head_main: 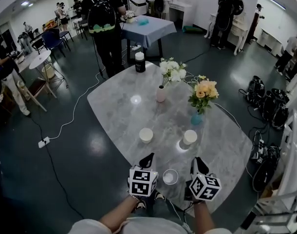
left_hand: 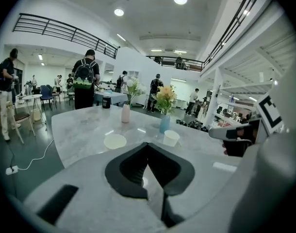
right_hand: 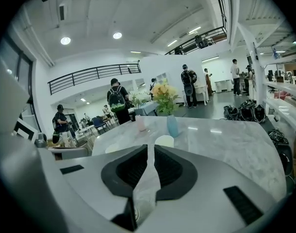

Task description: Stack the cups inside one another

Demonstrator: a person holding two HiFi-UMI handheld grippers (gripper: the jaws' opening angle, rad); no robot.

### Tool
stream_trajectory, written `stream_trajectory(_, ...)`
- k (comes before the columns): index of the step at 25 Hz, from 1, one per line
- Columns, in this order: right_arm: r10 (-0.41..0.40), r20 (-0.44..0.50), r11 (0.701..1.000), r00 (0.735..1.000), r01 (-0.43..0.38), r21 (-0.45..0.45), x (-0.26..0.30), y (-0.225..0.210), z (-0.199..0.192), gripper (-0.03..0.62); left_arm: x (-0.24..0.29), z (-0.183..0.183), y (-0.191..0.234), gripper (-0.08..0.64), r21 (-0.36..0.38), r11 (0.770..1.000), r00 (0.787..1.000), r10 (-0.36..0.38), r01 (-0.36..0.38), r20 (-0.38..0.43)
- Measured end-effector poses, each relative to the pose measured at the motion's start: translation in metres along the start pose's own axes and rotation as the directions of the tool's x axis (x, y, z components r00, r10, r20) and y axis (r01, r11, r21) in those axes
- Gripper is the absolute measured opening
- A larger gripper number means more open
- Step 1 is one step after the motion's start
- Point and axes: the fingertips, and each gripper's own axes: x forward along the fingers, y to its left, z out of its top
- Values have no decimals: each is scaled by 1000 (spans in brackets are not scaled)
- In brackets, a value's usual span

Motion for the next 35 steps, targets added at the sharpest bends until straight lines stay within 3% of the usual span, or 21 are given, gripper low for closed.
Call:
stream_trajectory(5,11,-26,1000,1000,-12,-11,22,-8,-1,17,10,-2,-1,-5,7,1000,1000,0,1,-22)
stream_trajectory(26,12,-141,1000,990,-14,-13,106,-35,-29,176,48,-10,16,-5,-19,999,995,35,-37,-93)
stream_trajectory(35,19,-189,999,982,-24,-25,136,-43,-43,205,62,-20,22,-5,-22,999,991,46,-49,-125)
